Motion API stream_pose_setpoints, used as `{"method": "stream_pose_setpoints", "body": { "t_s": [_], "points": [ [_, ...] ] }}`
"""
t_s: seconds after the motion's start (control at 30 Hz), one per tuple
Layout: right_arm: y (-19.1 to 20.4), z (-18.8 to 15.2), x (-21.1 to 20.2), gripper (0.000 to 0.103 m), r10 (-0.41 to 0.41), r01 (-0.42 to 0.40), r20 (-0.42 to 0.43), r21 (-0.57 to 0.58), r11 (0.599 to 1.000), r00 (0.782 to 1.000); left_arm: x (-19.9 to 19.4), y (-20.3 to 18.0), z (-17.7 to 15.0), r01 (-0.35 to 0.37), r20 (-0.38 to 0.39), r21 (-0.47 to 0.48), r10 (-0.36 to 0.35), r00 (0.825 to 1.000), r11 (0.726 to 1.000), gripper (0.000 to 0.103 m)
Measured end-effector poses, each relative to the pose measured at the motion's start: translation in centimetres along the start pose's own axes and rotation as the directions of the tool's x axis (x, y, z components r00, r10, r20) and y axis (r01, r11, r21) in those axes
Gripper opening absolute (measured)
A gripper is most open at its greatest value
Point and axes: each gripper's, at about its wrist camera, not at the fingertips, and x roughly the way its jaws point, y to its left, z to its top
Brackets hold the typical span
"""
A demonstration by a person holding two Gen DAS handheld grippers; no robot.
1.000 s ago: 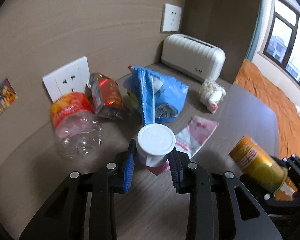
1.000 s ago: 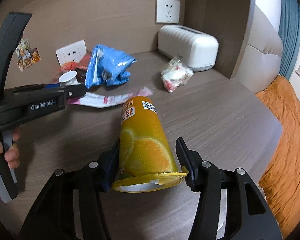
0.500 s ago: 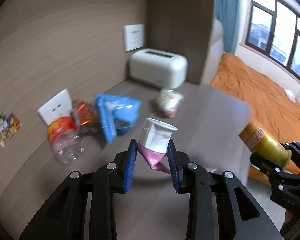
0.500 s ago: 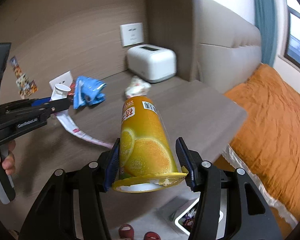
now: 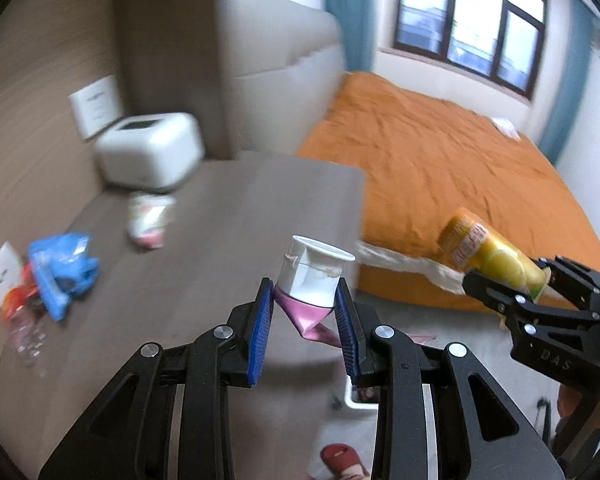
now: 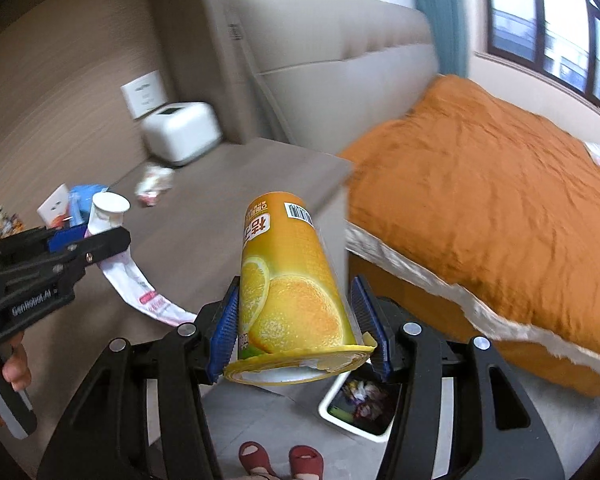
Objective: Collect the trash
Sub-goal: 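Carry both items to the white bin and open both tools over it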
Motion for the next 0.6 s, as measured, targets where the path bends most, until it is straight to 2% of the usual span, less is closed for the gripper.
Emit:
{"method": "stream_pose_setpoints", "body": {
  "t_s": [0.27, 0.47, 0.6],
  "points": [
    [-5.7, -3.0, -0.6, 0.055, -0.094, 0.098, -0.041, 0.115, 0.989, 0.995, 3.5, -7.8, -0.4, 0.128, -0.08, 0.135, -0.118, 0.99, 0.983, 0.03],
    [-8.5, -5.3, 0.1, 0.055, -0.131, 0.145, -0.085, 0.174, 0.974, 0.988, 6.7, -12.1, -1.9, 0.189, -0.156, 0.206, -0.158, 0.975, 0.96, 0.03],
    [-10.0, -7.1, 1.7, 0.055, -0.143, 0.167, -0.124, 0.21, 0.963, 0.982, 10.0, -13.7, -3.4, 0.221, -0.219, 0.206, -0.176, 0.96, 0.953, 0.03]
  ]
}}
